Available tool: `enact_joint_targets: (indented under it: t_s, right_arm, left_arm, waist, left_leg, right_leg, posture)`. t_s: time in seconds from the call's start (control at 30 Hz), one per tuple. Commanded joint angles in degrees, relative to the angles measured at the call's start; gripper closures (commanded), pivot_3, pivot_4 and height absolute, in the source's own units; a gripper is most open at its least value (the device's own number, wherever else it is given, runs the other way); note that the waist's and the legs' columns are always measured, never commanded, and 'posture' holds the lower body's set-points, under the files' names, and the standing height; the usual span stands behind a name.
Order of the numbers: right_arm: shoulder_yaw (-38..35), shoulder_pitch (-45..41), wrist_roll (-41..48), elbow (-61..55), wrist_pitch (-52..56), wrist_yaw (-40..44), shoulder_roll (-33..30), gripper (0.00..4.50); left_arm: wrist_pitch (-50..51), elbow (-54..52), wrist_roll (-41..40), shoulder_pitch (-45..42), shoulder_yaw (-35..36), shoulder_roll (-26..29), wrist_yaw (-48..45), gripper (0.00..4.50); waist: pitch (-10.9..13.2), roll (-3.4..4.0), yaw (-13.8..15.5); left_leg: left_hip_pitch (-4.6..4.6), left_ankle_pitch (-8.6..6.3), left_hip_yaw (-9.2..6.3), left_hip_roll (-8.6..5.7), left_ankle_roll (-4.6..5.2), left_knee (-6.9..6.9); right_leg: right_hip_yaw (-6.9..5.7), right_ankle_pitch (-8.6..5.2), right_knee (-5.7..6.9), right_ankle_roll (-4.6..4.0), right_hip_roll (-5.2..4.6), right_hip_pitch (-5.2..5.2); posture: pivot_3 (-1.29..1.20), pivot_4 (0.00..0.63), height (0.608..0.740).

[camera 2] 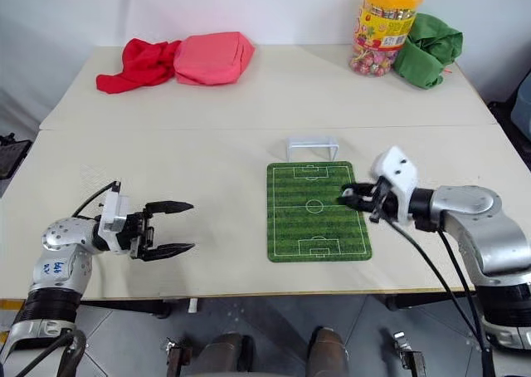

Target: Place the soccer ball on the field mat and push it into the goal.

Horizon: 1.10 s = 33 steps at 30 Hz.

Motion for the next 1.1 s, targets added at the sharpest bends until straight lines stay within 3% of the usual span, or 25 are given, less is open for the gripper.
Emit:
enact_joint_targets:
  t_s: [0.03,0.43,0.7,1.1]
  right_arm:
    - [2.7,0.1,0.0,-2.6,-0.9,3.6,-1.5,3.65]
    - [15.1,-4.3,-9.0,6.9,-12.5,11.9,1.2,3.65]
    - [15.9,-5.3,-12.4,13.0,-17.8,13.9,2.8,3.65]
    - [16.0,-6.6,-12.9,12.1,-17.6,14.9,5.1,3.65]
  left_arm:
    - [-2.4,-1.8,0.8,1.9,-0.9,1.2,-2.3,0.0]
    - [-4.6,-7.1,0.4,11.0,-0.9,0.6,1.6,0.0]
    - [-2.6,-12.7,-0.6,15.0,-0.8,0.2,5.1,0.0]
    - [-1.7,-14.7,-0.7,15.9,-1.6,-0.6,7.4,0.0]
  waist:
    - [0.0,0.0,0.0]
    - [0.0,-0.04,-0.1]
    - [0.0,-0.04,0.0]
    - [0.0,-0.04,-0.1]
  left_leg:
    - [0.0,0.0,0.0,0.0,0.0,0.0]
    - [0.03,0.0,0.0,0.01,0.0,0.04]
    - [0.03,0.0,0.0,0.01,0.0,0.07]
    - [0.05,0.0,0.01,0.01,-0.01,0.08]
  right_leg:
    - [0.0,0.0,0.0,0.0,0.0,0.0]
    - [0.04,0.0,0.05,0.0,0.0,0.0]
    - [0.04,0.0,0.07,0.0,0.0,0.0]
    - [0.05,0.0,0.08,0.0,0.0,0.0]
  posture:
    - [0.0,0.15,0.74]
    - [0.0,0.15,0.74]
    - [0.0,0.15,0.74]
    - [0.0,0.15,0.74]
